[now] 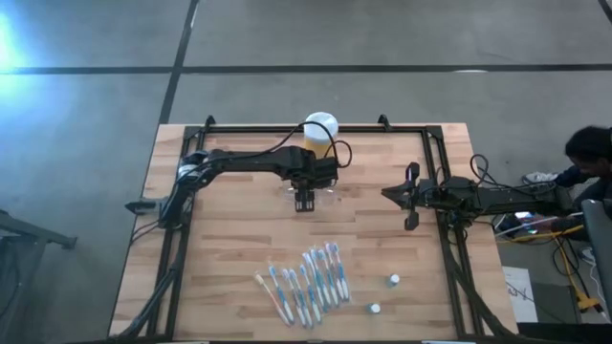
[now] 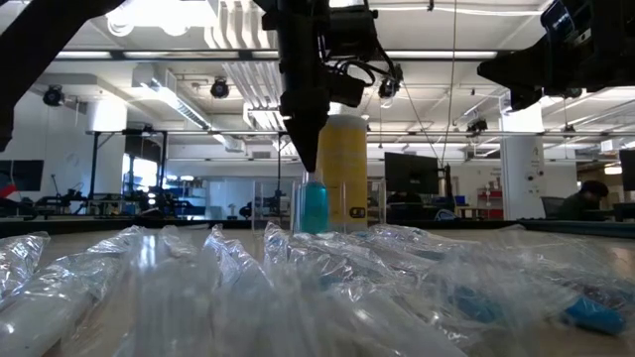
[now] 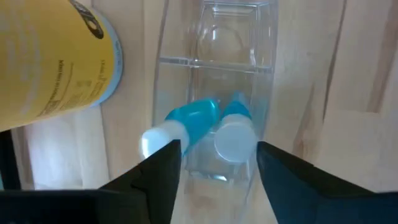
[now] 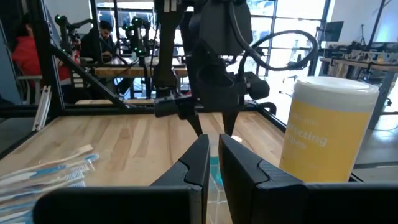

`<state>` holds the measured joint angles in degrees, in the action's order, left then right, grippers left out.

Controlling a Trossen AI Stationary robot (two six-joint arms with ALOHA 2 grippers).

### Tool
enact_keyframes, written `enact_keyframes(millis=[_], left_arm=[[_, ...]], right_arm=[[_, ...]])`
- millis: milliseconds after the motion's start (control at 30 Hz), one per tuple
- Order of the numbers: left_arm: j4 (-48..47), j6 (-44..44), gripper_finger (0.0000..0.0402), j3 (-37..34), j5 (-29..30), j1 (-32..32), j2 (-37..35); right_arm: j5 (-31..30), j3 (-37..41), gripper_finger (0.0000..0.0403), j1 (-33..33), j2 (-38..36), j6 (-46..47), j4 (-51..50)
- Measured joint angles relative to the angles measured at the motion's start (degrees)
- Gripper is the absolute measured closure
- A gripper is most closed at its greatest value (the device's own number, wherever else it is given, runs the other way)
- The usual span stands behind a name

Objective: Pick & Place toothbrushing station
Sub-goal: Put the blue mouthwash bottle into the transparent organizer

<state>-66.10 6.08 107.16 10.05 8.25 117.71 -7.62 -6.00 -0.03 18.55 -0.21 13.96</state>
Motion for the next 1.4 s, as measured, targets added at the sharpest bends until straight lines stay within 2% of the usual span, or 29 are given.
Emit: enact_keyframes(millis=[533,633,733,833,967,1100,1233,1400], left_arm=[[-10.15,-0.27,0.0183,7.12,0.12,-2.45,-1.08],[-9.33,1.06,0.0200,6.59,0.10,-2.72,-4.29],[-7.04,0.89,0.0240,4.47,0.10,-2.38,-8.71],[-2.85,0.04,0.0300,-0.97,0.14,-1.90,-13.73],[3.79,-3.66,0.0385,-12.69,0.13,-1.06,-20.99],[14.77,-7.49,0.0392,-28.25,1.62,-0.60,-28.41],[27.24,-11.34,0.0397,-43.23,7.38,-0.61,-35.48],[43.15,-18.47,0.0398,-59.07,16.04,-0.59,-43.88]], right_arm=[[0.00,0.00,0.0369,0.00,-0.01,0.00,0.00],[0.00,0.00,0.0369,0.02,-0.02,0.00,0.00],[0.02,0.00,0.0369,0.02,-0.02,0.00,0.00],[0.04,0.02,0.0369,0.02,-0.02,0.00,-0.04],[0.04,0.01,0.0369,0.02,0.04,0.05,-0.09],[0.09,0.00,0.0369,0.02,0.31,0.75,-0.15],[0.12,0.01,0.0369,0.02,2.08,1.98,0.75],[0.27,0.00,0.0370,0.02,10.28,3.06,7.46]])
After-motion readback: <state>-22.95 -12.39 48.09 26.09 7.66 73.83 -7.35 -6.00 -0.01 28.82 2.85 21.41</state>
